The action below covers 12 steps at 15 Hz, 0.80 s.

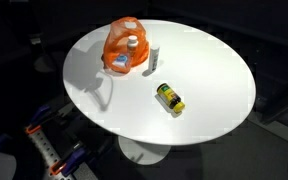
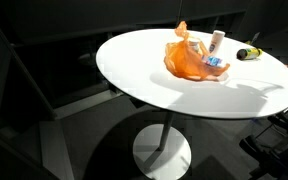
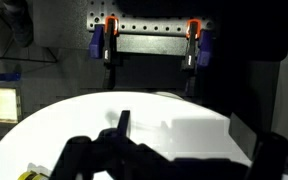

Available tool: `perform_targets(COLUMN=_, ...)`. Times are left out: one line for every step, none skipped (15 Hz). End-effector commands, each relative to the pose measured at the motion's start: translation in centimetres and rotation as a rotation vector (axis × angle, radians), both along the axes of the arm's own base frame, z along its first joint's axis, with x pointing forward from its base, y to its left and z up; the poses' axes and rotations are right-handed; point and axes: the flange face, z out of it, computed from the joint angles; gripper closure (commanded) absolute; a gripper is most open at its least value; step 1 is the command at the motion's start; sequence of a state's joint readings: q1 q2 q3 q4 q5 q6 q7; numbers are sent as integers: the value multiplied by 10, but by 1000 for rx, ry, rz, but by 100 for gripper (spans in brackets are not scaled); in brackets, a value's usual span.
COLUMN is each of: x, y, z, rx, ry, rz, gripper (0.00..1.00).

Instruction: Move the medicine bottle from the plastic to the table

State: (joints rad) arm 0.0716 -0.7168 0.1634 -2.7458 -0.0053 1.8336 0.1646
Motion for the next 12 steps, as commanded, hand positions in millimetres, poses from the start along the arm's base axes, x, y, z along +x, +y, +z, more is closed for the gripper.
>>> perform_targets(x=32, y=0, z=15, rx=-19, ry=-35, rz=-29, gripper=0)
perform_targets(x=42, y=-1, z=18, rx=-15, ry=-51, rz=-34, gripper=0)
perform_targets(x=50, y=-2, z=22, rx=-12, ry=-67, rz=-37, gripper=0)
perform_targets(x=60, y=-2, z=26, rx=-13, ry=-82, rz=-41, gripper=0)
perform_targets(x=71, y=-3, z=29, rx=-16, ry=-101, rz=-41, gripper=0)
perform_targets(x=81, y=-4, z=33, rx=-17, ry=-122, rz=-43, gripper=0)
perform_targets(x=91, y=-5, z=37, rx=-17, ry=-137, rz=-44, gripper=0)
perform_targets(x=101, y=-7, z=40, rx=-17, ry=-154, rz=-48, gripper=0)
perform_targets(x=112, y=-8, z=43, rx=-16, ry=-172, rz=-54, gripper=0)
perform_targets(x=124, y=-11, z=45, rx=-24, ry=-195, rz=-62, gripper=0)
perform_targets(x=135, y=-13, z=47, rx=-19, ry=-205, rz=-68, gripper=0)
perform_targets(x=146, y=-16, z=47, rx=-21, ry=-220, rz=-79, gripper=0)
